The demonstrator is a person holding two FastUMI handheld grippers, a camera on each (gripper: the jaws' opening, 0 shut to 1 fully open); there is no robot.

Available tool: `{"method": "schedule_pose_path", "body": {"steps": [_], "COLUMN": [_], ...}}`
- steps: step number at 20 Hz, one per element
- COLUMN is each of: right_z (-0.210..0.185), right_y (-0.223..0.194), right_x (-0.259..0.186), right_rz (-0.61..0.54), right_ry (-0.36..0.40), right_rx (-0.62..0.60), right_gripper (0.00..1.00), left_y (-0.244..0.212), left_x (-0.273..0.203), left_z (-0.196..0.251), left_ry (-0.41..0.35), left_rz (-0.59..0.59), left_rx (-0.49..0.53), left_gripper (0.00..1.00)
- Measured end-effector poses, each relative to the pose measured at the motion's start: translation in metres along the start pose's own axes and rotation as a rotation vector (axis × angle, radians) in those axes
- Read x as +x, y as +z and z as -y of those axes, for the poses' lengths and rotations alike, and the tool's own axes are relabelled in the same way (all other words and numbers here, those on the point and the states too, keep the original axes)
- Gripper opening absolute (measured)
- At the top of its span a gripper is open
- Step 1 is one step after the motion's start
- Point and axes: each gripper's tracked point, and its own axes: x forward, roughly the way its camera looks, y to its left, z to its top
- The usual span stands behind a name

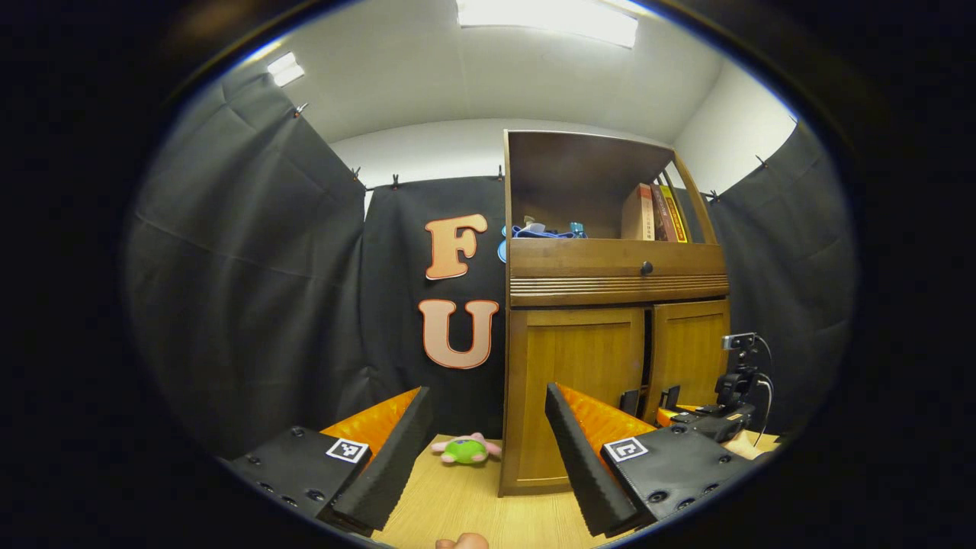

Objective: Open the right door of the double-door shoe cabinet with the right hand, and open the left door with the left hand.

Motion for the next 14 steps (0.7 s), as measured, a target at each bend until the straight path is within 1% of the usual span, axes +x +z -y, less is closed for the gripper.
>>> {"method": "schedule_pose_path", "body": {"steps": [1, 3, 8, 9, 11, 14], "right_z": [0.001, 0.004, 0.013, 0.015, 0.019, 0.025], "right_y": [0.000, -0.002, 0.000, -0.001, -0.001, 0.001], "right_x": [-0.006, -0.022, -0.048, -0.053, -0.063, -0.079], "right_rz": [-0.002, -0.008, 0.001, -0.002, -0.004, 0.002], "right_ry": [0.006, 0.016, 0.019, 0.021, 0.023, 0.025], "right_rx": [0.006, 0.017, -0.006, -0.007, -0.009, -0.009], "right_gripper": [0.30, 0.30, 0.30, 0.30, 0.30, 0.30], "left_y": [-0.001, 0.000, -0.001, 0.001, 0.003, 0.009], "left_x": [-0.001, -0.004, -0.012, -0.013, -0.016, -0.023], "left_z": [0.000, 0.000, 0.007, 0.008, 0.011, 0.016], "left_ry": [0.004, 0.011, 0.011, 0.012, 0.012, 0.006], "left_rz": [-0.002, -0.001, -0.013, -0.012, -0.008, 0.004], "left_rx": [-0.007, -0.020, -0.012, -0.008, -0.004, 0.010], "left_gripper": [0.99, 0.94, 0.99, 0.94, 0.94, 0.98]}}
